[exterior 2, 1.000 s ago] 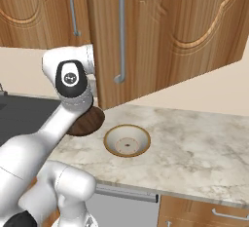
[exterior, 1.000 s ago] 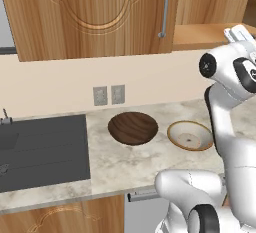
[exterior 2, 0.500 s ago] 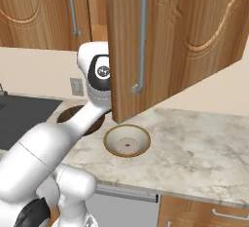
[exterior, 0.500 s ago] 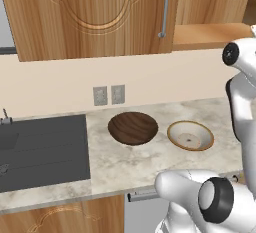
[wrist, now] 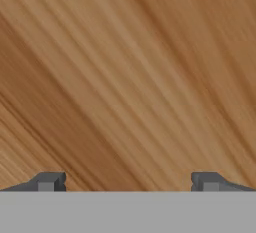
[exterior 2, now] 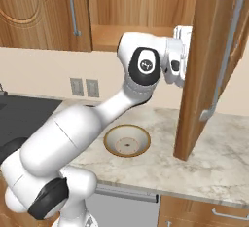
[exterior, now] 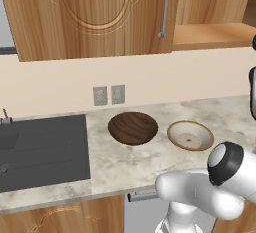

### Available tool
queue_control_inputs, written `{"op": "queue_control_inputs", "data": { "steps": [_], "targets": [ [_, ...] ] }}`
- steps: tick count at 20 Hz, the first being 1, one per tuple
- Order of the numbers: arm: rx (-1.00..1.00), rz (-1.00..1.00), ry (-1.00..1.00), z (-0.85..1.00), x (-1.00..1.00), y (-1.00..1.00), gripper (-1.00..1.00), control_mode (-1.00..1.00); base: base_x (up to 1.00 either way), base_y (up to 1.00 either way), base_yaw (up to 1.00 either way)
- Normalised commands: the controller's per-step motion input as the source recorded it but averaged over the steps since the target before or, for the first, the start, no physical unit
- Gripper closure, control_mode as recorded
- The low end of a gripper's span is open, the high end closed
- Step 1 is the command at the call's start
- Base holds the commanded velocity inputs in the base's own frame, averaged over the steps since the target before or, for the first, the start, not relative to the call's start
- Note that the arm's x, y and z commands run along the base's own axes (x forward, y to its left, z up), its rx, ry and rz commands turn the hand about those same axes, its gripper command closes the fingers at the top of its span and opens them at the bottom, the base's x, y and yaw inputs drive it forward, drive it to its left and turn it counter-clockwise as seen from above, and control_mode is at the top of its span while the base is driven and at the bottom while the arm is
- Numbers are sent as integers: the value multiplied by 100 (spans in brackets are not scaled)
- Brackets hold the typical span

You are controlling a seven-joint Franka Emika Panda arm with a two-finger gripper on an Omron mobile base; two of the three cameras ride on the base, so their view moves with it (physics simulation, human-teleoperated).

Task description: Open the cabinet. Pick the bowls from the counter and place them in the cabinet. Then close the cabinet.

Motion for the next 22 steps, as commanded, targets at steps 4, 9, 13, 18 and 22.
{"op": "queue_control_inputs", "data": {
  "steps": [4,9,13,18,22],
  "targets": [
    [5,0,0,0,0,-46,-100,-100,0,0,0],
    [0,0,1,0,-3,0,-100,-100,0,0,0],
    [-6,1,-1,1,-16,27,-100,-100,0,0,0],
    [-26,13,2,19,-21,90,-100,-100,0,0,0],
    [-26,32,15,52,-27,74,-100,-100,0,0,0]
  ]
}}
